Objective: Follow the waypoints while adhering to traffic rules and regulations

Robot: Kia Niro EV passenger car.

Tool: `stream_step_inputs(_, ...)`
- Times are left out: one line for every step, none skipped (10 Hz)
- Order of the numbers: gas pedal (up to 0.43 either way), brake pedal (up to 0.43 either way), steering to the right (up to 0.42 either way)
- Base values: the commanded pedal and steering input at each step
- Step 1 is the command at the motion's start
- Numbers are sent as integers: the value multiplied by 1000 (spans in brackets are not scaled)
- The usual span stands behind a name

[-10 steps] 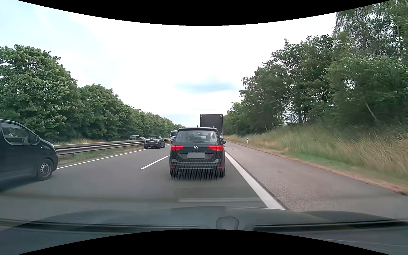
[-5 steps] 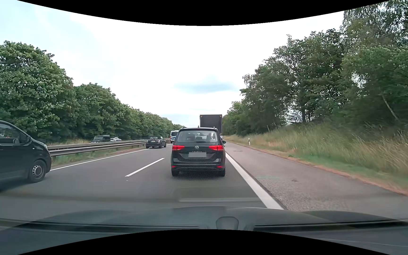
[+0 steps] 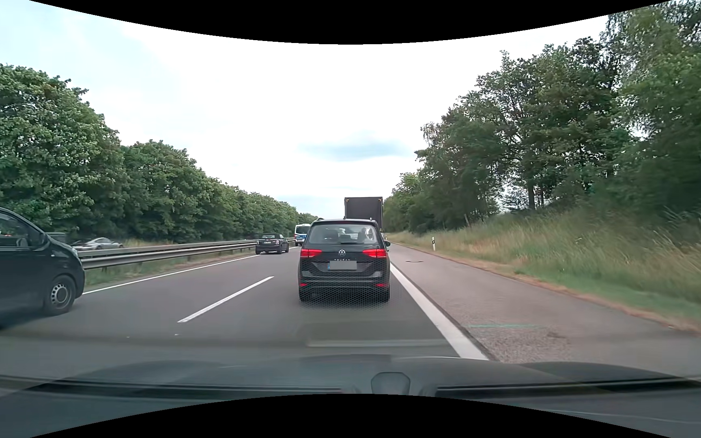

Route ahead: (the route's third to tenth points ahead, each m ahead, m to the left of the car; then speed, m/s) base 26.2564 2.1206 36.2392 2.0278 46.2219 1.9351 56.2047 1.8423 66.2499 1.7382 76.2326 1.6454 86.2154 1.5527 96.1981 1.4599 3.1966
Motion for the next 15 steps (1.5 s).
stream_step_inputs(59,0,-20)
stream_step_inputs(59,0,-20)
stream_step_inputs(59,0,-20)
stream_step_inputs(59,0,-20)
stream_step_inputs(59,0,-19)
stream_step_inputs(59,0,-16)
stream_step_inputs(59,0,-12)
stream_step_inputs(59,0,-7)
stream_step_inputs(59,0,-4)
stream_step_inputs(59,0,-4)
stream_step_inputs(59,0,-3)
stream_step_inputs(59,0,-2)
stream_step_inputs(59,0,0)
stream_step_inputs(59,0,1)
stream_step_inputs(59,0,1)
